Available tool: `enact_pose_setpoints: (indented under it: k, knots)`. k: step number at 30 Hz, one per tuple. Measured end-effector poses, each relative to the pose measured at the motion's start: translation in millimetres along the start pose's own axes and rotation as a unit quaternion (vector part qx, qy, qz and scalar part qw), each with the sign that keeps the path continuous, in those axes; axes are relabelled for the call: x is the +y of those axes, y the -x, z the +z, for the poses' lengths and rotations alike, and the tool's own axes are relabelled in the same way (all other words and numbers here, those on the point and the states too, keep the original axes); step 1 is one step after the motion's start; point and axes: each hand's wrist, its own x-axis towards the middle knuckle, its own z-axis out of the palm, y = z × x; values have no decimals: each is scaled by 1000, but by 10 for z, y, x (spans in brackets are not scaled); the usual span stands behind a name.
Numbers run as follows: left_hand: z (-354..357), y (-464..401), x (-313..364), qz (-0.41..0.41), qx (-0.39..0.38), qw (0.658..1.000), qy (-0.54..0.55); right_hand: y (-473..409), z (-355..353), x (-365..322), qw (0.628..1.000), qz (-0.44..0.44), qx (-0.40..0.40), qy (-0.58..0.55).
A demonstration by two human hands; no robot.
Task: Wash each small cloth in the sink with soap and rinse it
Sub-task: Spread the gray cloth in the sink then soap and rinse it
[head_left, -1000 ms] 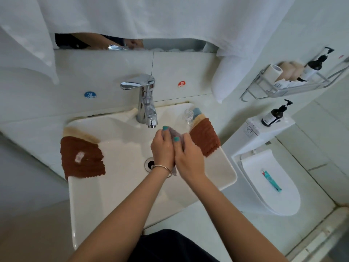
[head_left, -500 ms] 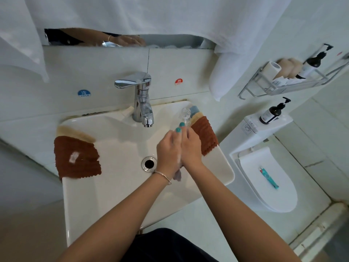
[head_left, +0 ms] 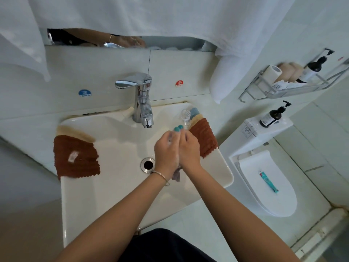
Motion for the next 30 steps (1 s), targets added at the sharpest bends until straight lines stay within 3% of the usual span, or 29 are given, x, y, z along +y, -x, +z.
enact_pose_setpoints:
  k: [3, 7, 11, 14, 18, 21, 23, 25, 27, 30]
  knots:
    - [-38, -102, 30, -32, 29, 999, 3, 102, 6, -30, 998, -58, -30, 25]
    - [25, 28, 19, -28, -11, 999, 10, -42, -8, 27, 1000, 16, -4, 9]
    - [-50, -77, -2, -41, 15, 999, -12, 139, 6, -3, 996, -47, -36, 72]
    - [-2, 27, 32, -25, -20, 999, -3, -5, -41, 30, 999, 14, -19, 47]
    - [-67, -73, 33, -37, 13, 999, -3, 159, 1, 12, 992, -76, -35, 91]
    - [-36, 13, 29, -34, -4, 999, -2, 17, -14, 23, 995, -9, -33, 98]
    - [-36, -1, -4, -25, -11, 1000, -15, 9, 4, 47, 993, -19, -26, 113]
    - [-93, -73, -74, -45, 17, 998, -30, 129, 43, 64, 986, -60, -63, 140]
    - [-97, -21, -114, -63, 19, 998, -19, 103, 57, 132, 982, -41, -91, 159]
    - [-27, 48, -60, -47, -22, 998, -27, 0, 49, 169, 978, -40, -38, 202]
